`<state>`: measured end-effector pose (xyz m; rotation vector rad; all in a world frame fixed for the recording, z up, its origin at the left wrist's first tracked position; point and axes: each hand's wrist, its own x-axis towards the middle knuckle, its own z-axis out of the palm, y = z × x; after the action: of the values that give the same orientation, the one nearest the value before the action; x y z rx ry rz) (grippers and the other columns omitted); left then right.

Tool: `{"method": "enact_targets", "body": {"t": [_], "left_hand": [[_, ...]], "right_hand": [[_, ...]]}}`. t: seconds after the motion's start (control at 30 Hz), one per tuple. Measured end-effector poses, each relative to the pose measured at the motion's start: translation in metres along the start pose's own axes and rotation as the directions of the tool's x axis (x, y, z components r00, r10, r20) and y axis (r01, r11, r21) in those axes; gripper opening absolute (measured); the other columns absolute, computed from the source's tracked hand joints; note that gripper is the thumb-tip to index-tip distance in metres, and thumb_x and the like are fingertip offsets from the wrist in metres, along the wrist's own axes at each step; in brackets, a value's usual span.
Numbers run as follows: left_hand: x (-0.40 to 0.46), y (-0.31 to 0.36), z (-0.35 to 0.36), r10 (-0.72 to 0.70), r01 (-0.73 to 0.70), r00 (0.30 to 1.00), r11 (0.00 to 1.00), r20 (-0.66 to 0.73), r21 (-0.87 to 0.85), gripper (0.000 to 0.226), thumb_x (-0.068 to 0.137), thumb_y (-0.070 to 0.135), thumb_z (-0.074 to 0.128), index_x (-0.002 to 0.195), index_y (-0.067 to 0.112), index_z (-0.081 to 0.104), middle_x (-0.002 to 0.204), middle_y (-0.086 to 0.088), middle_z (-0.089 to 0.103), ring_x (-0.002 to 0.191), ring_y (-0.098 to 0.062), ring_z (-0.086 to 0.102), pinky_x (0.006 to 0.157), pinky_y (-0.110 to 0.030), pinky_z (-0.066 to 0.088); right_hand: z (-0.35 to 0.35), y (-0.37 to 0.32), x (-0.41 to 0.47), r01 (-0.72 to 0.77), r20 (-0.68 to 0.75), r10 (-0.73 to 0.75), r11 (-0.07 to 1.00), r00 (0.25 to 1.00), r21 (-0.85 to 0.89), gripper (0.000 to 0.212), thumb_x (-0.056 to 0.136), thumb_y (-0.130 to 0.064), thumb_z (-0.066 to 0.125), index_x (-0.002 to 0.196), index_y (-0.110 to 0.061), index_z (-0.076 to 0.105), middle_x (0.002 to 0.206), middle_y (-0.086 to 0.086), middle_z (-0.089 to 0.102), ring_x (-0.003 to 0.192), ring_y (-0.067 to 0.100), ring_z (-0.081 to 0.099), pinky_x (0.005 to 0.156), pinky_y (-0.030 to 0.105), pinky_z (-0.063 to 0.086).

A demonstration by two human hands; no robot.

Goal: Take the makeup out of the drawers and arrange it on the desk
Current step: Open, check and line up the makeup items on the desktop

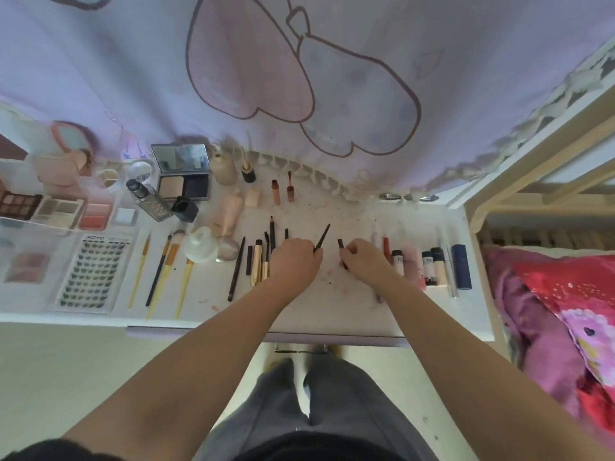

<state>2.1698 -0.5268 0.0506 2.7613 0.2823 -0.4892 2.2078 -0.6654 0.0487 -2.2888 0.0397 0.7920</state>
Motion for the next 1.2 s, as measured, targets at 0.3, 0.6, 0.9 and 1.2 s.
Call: {"method": "enact_targets", "body": {"t": [0.3,0.6,0.9,1.2], "left_hand": [[0.017,-0.002,0.018,0.037,-0.049,0.999,0.899,0.034,0.436,0.033,0.098,0.029,0.038,0.103,0.015,0.067,0.116,-0.008,0.054,0.112,-0.027,0.044,0.095,-0.038,0.032],[0.014,-0.015,0.021,0.105,-0.091,0.994,0.891,-0.007,0.446,0.032,0.098,0.034,0.040,0.100,0.017,0.067,0.111,-0.006,0.055,0.108,-0.025,0.043,0.090,-0.036,0.031],[0.011,0.047,0.011,0.254,-0.229,0.958,0.958,-0.136,0.172,0.036,0.099,0.034,0.031,0.112,0.010,0.054,0.111,-0.007,0.057,0.104,-0.026,0.047,0.085,-0.037,0.033],[0.027,0.098,0.049,0.096,-0.110,0.993,0.972,0.074,0.210,0.045,0.097,0.041,0.030,0.122,0.011,0.052,0.119,-0.008,0.054,0.110,-0.025,0.046,0.089,-0.037,0.033]], "right_hand": [[0.033,-0.004,0.019,0.108,-0.044,-0.144,0.881,0.989,-0.460,0.028,0.097,-0.034,0.039,0.090,-0.011,0.054,0.092,0.010,0.063,0.083,0.027,0.057,0.065,0.031,0.037],[0.033,-0.009,0.025,0.162,-0.004,-0.209,0.769,0.978,-0.618,0.035,0.099,-0.036,0.032,0.082,-0.014,0.054,0.081,0.005,0.061,0.068,0.021,0.049,0.059,0.028,0.035],[-0.077,-0.004,0.049,0.116,-0.093,-0.208,0.803,0.974,-0.585,0.022,0.095,-0.022,0.038,0.091,-0.013,0.057,0.085,0.006,0.056,0.082,0.027,0.054,0.070,0.032,0.044],[-0.082,0.008,0.065,0.168,0.059,-0.177,0.700,0.982,-0.694,0.028,0.096,-0.030,0.040,0.108,-0.011,0.056,0.100,0.006,0.062,0.096,0.026,0.057,0.079,0.034,0.042]]}}
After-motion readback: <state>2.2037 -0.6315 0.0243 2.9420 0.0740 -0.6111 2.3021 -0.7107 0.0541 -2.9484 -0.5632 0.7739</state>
